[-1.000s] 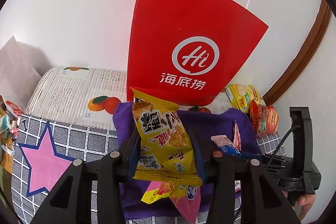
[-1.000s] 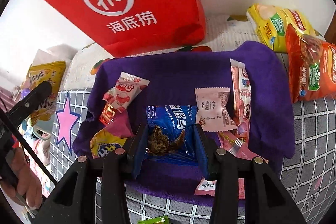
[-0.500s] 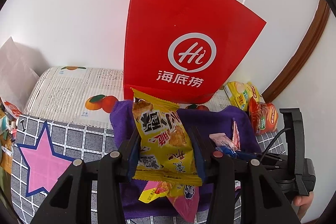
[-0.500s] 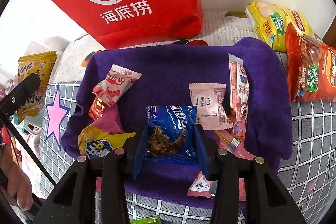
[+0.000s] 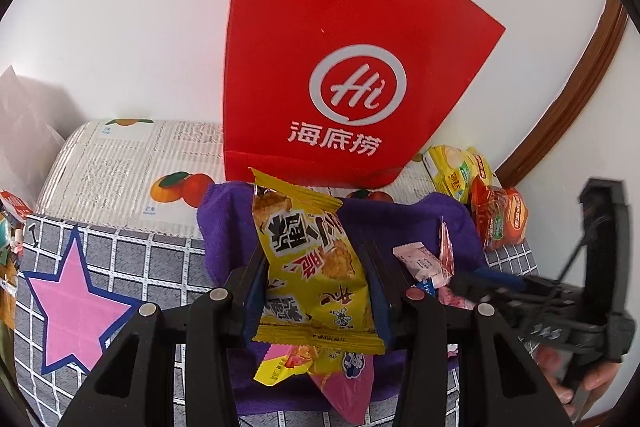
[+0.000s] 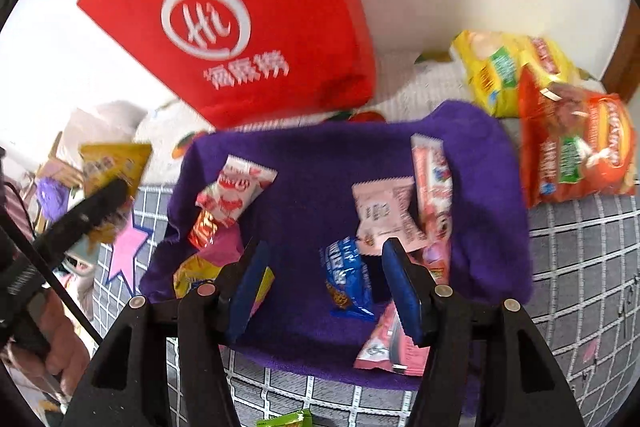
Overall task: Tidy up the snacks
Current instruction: 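Carry both packets over the purple towel and open the right tool, then lower the yellow chip bag onto the towel and open the left tool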
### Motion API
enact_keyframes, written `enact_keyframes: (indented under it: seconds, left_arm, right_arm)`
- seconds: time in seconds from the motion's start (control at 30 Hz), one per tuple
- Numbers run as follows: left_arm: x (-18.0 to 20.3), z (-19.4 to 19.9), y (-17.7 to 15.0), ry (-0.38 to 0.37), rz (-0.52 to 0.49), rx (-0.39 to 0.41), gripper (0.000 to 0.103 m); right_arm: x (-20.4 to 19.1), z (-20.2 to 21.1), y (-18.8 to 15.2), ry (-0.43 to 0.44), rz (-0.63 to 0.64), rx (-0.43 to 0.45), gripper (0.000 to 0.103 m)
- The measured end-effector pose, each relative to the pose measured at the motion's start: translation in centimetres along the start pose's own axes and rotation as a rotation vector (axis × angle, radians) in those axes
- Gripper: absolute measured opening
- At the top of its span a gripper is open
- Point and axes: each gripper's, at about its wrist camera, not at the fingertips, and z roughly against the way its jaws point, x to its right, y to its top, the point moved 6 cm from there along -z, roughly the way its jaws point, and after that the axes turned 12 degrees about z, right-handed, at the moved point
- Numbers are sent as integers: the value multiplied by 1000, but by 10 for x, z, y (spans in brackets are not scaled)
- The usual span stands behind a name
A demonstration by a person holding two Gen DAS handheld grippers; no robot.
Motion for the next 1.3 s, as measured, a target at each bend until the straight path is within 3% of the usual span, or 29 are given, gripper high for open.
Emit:
enact_keyframes:
  seconds: [0.2,0.5,0.93,1.0,1.07,1.3]
  left_arm:
    - [12,-15,-10,8,-38,-40,42]
    - [28,-52,-33,-19,-58,-160,42]
    - [43,-66,-46,8,-120,-176,43]
    - [43,-66,-44,-3,-105,-184,58]
    - [44,-62,-41,-46,-91,-181,66]
    - [43,-44,-32,-82,-89,-150,67]
  right_arm:
    - [13,29,5,-92,0,85,59]
    - [8,39,6,-80,16,116,59]
    - [14,45,5,-80,4,130,59]
    - [17,48,5,-85,-1,135,59]
    - [21,51,5,-87,-15,143,59]
    - [25,64,5,-103,-28,172,59]
